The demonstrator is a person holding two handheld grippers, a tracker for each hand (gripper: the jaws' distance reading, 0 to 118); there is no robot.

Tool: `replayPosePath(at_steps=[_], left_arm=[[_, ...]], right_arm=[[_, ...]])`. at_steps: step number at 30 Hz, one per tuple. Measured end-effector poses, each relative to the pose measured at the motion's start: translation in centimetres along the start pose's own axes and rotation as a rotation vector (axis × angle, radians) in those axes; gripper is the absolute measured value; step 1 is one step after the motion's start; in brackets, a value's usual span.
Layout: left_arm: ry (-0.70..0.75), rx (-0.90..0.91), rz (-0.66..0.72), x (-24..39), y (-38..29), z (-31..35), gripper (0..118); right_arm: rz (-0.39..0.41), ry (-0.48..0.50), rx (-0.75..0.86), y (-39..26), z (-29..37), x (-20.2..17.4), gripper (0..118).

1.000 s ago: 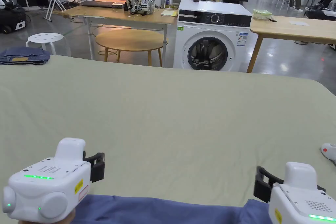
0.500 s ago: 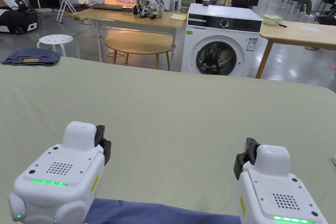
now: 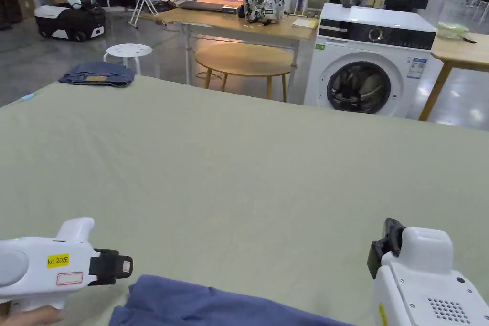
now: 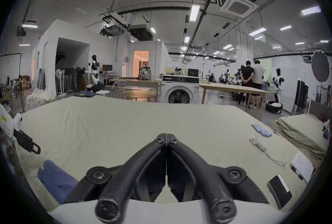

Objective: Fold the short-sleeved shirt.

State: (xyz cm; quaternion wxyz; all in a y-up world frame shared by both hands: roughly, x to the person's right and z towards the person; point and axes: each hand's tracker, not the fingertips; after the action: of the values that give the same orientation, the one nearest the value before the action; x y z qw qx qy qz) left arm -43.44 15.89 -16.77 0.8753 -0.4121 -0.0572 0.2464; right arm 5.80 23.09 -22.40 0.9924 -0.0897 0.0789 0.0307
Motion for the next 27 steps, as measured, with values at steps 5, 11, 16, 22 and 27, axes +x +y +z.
replayPosePath(at_steps=[5,11,16,22,27], left_arm=[[-0.143,-0.141,0.169,-3.5,0.2,-2.1,32],[-0.283,-0.255,0.236,-4.3,-1.4,-3.9,72],[-0.404,-0.248,0.259,-2.8,-3.2,-4.9,72],[-0.399,-0.232,0.321,-1.7,-4.3,-6.6,13],[-0.348,-0.188,0.325,-2.0,-4.3,-6.6,8]], right_arm=[[0.002,0.002,-0.033,-0.6,-0.3,0.2,0],[0.012,-0.003,-0.058,-1.1,-0.4,1.0,0],[0.009,-0.004,-0.079,-1.4,-0.6,1.3,0],[-0.009,0.001,-0.103,-2.1,-0.7,1.3,0],[-0.013,0.008,-0.113,-2.2,-0.7,1.3,0]])
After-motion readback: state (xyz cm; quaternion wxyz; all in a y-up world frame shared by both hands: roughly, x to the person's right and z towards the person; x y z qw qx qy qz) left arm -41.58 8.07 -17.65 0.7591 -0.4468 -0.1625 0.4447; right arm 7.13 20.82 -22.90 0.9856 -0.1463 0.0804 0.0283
